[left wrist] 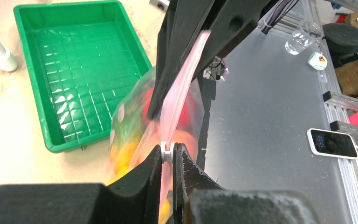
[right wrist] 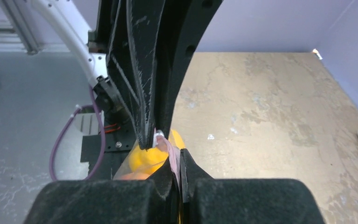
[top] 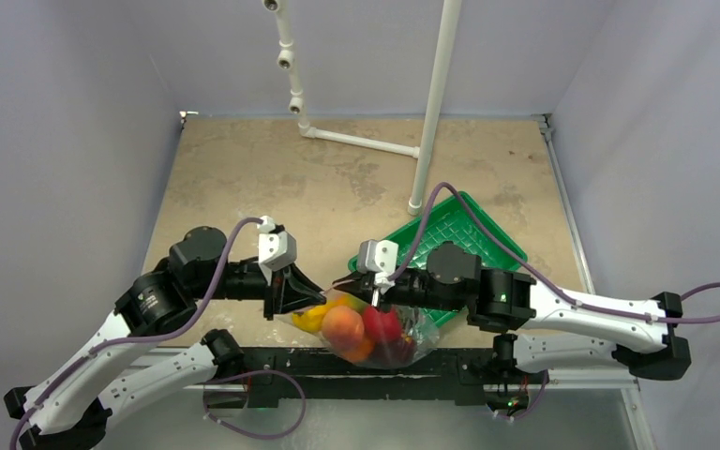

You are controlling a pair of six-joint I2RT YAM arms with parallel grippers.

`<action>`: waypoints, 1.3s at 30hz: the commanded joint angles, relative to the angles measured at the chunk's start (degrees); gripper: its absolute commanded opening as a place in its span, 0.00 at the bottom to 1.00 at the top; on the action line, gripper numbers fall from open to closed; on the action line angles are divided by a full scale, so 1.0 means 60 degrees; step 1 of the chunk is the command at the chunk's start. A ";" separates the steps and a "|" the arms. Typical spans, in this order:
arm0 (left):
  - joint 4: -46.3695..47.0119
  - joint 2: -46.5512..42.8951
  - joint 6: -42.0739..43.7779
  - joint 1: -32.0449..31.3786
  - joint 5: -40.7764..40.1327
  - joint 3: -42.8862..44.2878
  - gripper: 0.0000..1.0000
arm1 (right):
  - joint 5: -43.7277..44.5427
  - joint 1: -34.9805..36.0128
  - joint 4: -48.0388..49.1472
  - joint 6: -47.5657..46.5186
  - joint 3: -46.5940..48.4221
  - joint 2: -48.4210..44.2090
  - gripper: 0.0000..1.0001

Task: Place the food in the zip-top bag and seal the zipper
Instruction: Zip the zipper food storage bag at the center of the board.

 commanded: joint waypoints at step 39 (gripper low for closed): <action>-0.3847 -0.0316 -0.0106 0.0010 -0.3028 0.3395 0.00 | 0.3391 0.0004 0.3994 0.1762 -0.0688 -0.1535 0.00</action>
